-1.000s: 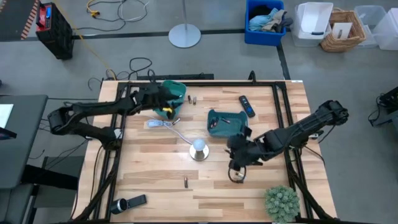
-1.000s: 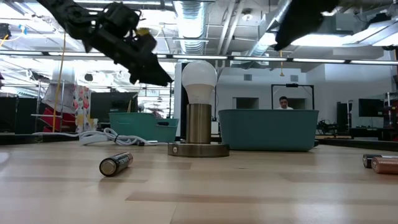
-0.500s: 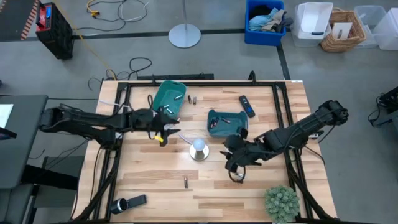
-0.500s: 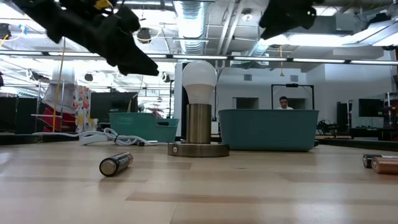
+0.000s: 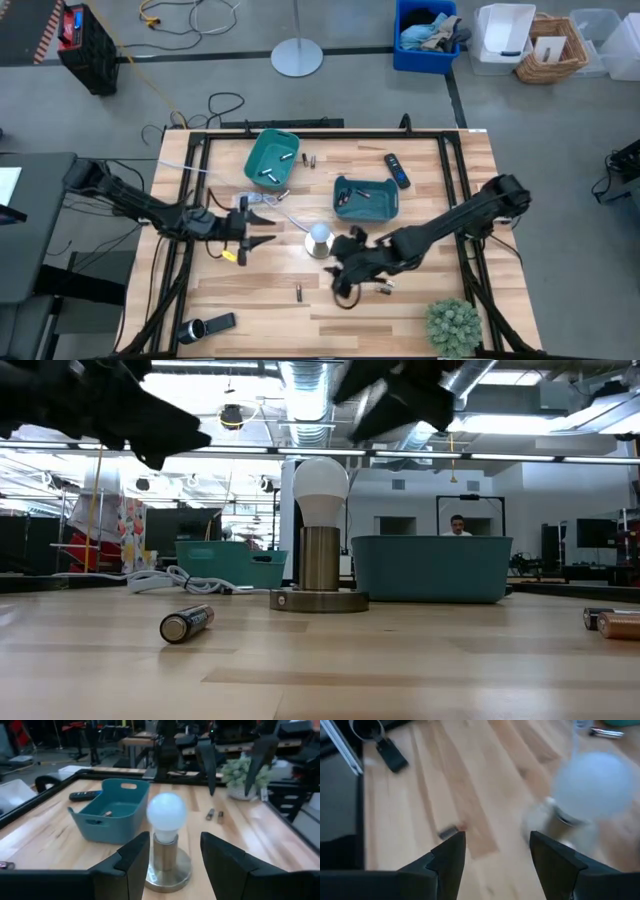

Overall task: Sort batteries
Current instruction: Put the black battery into the blue bin

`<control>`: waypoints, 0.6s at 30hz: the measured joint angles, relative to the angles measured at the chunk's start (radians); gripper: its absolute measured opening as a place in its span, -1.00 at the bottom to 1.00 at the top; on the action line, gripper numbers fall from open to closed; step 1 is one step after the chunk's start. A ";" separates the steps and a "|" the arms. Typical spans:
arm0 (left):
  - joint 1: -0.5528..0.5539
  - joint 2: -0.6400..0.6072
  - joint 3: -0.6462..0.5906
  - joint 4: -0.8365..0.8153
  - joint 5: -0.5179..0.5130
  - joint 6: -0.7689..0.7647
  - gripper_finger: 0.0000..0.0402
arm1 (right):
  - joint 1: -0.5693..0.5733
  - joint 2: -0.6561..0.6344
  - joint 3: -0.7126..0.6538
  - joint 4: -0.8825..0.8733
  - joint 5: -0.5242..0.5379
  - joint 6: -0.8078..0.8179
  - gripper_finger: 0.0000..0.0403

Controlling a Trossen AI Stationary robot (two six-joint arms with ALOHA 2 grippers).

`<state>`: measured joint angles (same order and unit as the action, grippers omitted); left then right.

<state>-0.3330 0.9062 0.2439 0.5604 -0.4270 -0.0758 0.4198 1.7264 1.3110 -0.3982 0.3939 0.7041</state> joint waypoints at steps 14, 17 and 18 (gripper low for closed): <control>-0.152 -0.005 -0.011 -0.033 -0.005 0.012 -0.15 | 0.063 0.485 0.588 -0.291 -0.003 0.262 0.19; -0.172 -0.005 -0.020 -0.032 -0.005 0.009 -0.15 | 0.064 0.575 0.715 -0.363 0.001 0.319 0.19; -0.179 -0.005 -0.020 -0.037 -0.004 0.006 -0.15 | 0.064 0.603 0.752 -0.380 0.001 0.333 0.19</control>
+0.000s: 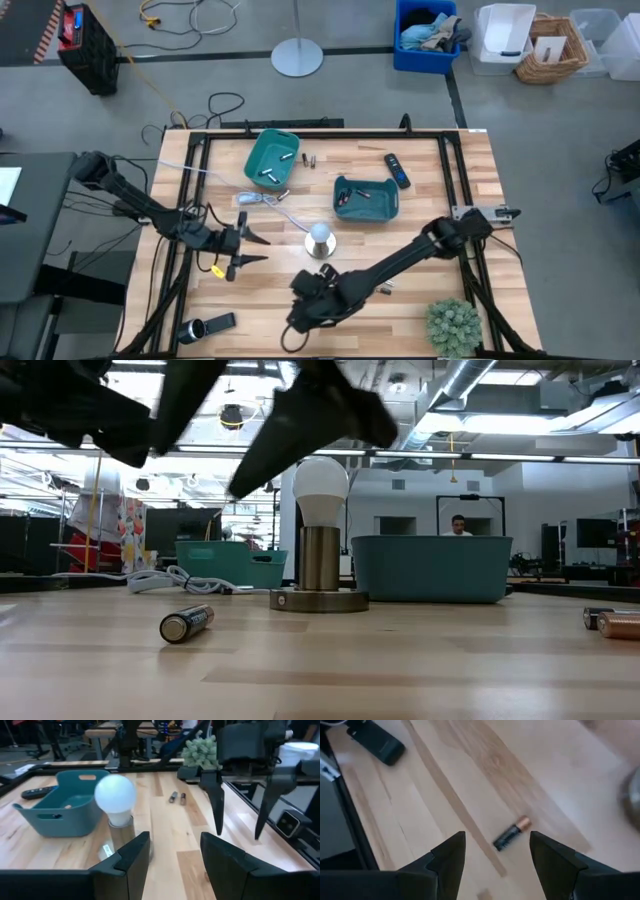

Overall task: Sort batteries
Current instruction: Put the black battery into the blue bin

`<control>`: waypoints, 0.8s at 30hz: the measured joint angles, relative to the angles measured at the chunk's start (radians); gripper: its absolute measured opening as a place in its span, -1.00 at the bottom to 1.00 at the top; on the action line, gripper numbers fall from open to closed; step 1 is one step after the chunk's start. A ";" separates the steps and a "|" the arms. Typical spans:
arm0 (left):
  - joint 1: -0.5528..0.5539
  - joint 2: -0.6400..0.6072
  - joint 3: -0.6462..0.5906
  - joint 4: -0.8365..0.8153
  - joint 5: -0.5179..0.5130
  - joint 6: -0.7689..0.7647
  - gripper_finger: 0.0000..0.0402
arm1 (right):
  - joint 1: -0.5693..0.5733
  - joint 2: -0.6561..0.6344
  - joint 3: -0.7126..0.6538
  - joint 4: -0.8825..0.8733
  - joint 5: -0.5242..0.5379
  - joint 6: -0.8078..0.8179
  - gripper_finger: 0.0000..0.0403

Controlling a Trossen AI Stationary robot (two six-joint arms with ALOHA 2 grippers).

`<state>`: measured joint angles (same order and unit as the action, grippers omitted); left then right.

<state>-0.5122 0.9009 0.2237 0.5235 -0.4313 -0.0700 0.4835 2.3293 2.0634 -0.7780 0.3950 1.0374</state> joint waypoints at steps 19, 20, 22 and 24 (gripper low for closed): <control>-0.065 0.000 0.000 -0.018 0.000 -0.011 -0.15 | -0.007 0.211 0.247 -0.212 0.040 0.220 0.19; -0.065 0.000 0.000 -0.018 0.000 -0.011 -0.15 | -0.008 0.211 0.247 -0.217 0.044 0.224 0.19; -0.065 0.000 0.000 -0.018 0.001 -0.011 -0.15 | -0.008 0.211 0.247 -0.207 0.048 0.227 0.19; -0.065 0.000 0.000 -0.018 0.000 -0.012 -0.15 | -0.008 0.211 0.246 -0.203 0.053 0.238 0.19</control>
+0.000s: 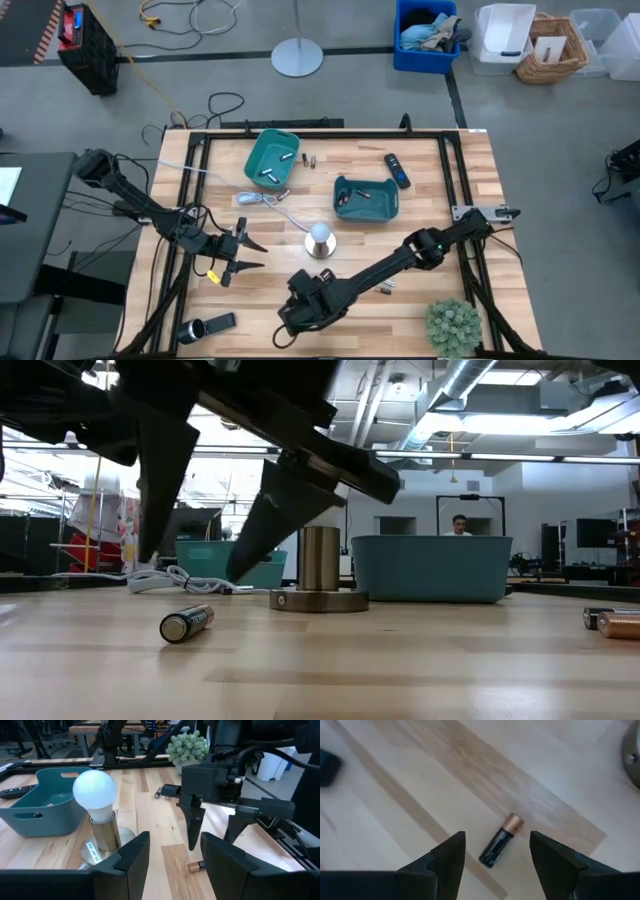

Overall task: Sort batteries
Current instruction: Put the black battery into the blue bin

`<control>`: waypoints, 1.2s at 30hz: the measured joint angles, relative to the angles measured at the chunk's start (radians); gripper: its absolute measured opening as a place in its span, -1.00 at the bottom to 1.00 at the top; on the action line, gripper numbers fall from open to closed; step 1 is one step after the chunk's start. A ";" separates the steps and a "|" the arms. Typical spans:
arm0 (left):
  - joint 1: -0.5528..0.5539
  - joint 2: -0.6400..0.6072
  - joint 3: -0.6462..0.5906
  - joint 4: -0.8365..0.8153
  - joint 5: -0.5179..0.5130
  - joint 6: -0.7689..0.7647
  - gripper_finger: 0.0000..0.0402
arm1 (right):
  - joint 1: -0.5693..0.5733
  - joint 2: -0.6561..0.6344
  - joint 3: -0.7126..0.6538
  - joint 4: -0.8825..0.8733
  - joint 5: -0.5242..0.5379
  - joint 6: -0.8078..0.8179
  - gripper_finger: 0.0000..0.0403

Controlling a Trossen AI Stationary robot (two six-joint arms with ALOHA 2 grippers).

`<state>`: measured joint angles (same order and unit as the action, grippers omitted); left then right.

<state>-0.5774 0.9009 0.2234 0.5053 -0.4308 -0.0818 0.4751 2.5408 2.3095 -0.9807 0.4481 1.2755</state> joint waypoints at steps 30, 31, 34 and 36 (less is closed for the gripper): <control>0.000 0.000 0.000 -0.023 0.001 -0.001 -0.15 | 0.007 0.070 -0.011 -0.010 0.071 0.149 0.00; 0.000 0.000 0.000 -0.023 0.001 -0.001 -0.15 | 0.006 0.070 -0.011 -0.016 0.060 0.151 -0.03; 0.000 0.000 0.000 -0.023 0.001 -0.001 -0.15 | 0.005 0.070 -0.011 -0.029 0.037 0.150 -0.11; 0.000 0.000 0.000 -0.022 0.001 -0.001 -0.15 | 0.003 0.075 -0.009 -0.033 0.032 0.150 -0.15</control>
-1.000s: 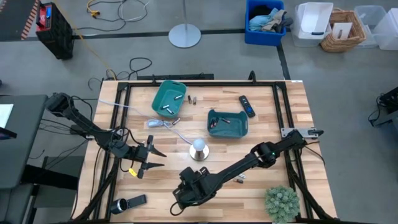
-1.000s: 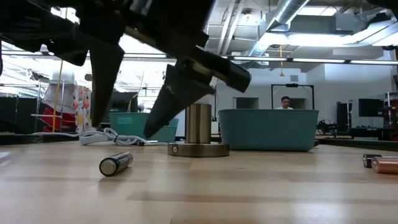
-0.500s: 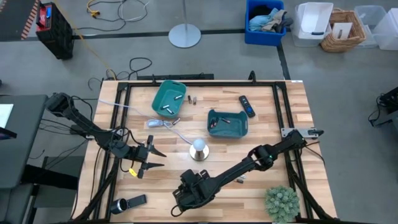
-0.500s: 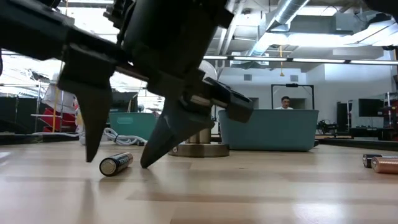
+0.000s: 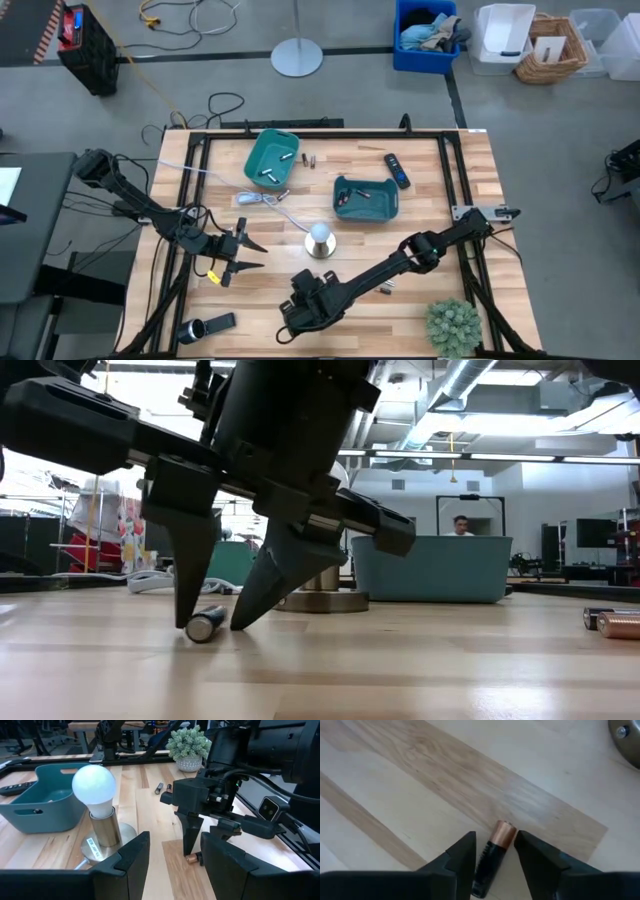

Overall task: Sort batteries
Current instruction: Put the black battery into the blue bin

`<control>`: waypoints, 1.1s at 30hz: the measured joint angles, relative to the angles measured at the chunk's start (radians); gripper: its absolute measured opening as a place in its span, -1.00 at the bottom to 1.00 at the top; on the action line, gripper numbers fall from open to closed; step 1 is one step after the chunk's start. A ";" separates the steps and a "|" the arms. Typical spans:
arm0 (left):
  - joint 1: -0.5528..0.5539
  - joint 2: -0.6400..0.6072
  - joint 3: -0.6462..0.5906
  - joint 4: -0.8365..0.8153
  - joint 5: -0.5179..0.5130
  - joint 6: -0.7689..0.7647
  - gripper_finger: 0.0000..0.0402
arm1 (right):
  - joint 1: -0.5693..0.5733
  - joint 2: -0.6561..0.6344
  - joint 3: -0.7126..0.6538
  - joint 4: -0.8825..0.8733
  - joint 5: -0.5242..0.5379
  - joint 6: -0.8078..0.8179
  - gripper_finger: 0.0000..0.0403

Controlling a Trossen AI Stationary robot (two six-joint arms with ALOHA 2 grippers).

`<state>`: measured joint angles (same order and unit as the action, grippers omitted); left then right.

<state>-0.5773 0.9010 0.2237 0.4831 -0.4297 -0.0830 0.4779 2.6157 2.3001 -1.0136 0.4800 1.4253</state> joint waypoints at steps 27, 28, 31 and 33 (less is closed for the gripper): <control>0.000 0.000 0.000 -0.003 0.000 -0.011 -0.15 | -0.027 0.000 -0.002 -0.059 -0.085 0.043 -0.83; 0.000 0.000 0.000 -0.004 0.000 -0.011 -0.15 | -0.028 0.000 -0.002 -0.059 -0.082 0.043 -0.83; 0.000 0.000 0.000 -0.008 0.000 -0.012 -0.15 | -0.026 0.000 -0.002 -0.058 -0.067 0.040 -0.83; 0.000 0.000 0.000 -0.008 0.000 -0.016 -0.15 | -0.024 -0.006 -0.003 -0.058 -0.064 0.022 -0.83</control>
<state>-0.5774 0.9012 0.2237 0.4755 -0.4301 -0.0988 0.4543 2.6092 2.2971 -1.0712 0.4159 1.4473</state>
